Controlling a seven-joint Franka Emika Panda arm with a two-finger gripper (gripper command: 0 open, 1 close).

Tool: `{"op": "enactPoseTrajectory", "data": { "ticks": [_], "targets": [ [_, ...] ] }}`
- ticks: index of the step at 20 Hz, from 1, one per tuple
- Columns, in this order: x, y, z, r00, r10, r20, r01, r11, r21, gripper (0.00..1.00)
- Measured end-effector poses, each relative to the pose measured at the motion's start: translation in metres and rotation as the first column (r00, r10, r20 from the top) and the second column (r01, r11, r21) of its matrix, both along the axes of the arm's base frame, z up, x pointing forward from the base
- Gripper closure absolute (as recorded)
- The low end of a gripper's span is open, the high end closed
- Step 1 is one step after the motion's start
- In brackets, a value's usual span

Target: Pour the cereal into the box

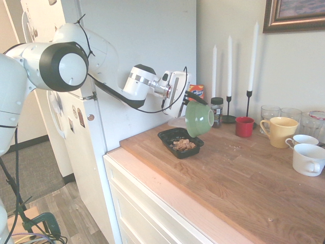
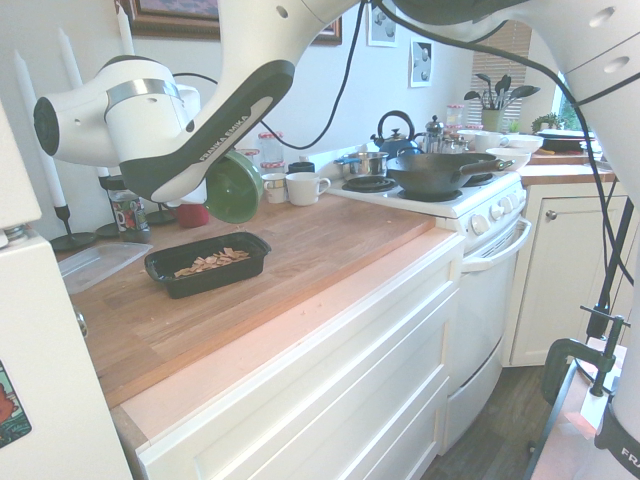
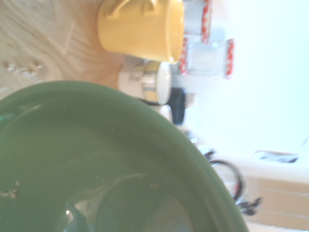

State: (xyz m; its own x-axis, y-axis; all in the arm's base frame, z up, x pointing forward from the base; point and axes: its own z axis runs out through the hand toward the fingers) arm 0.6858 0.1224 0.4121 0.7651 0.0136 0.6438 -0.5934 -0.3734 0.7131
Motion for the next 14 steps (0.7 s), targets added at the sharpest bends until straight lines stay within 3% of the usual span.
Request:
{"op": "enactPoseTrajectory", "data": {
  "ticks": [4,7,11,14],
  "targets": [
    [-0.004,-0.01,0.026,0.996,-0.091,-0.009,0.091,0.974,0.209,1.0],
    [-0.003,-0.036,0.042,0.987,-0.154,-0.039,0.157,0.911,0.382,1.0],
    [0.002,-0.098,0.049,0.973,-0.211,-0.092,0.223,0.772,0.595,1.0],
    [0.0,-0.164,0.063,0.962,-0.238,-0.133,0.258,0.637,0.726,1.0]
  ]
}}
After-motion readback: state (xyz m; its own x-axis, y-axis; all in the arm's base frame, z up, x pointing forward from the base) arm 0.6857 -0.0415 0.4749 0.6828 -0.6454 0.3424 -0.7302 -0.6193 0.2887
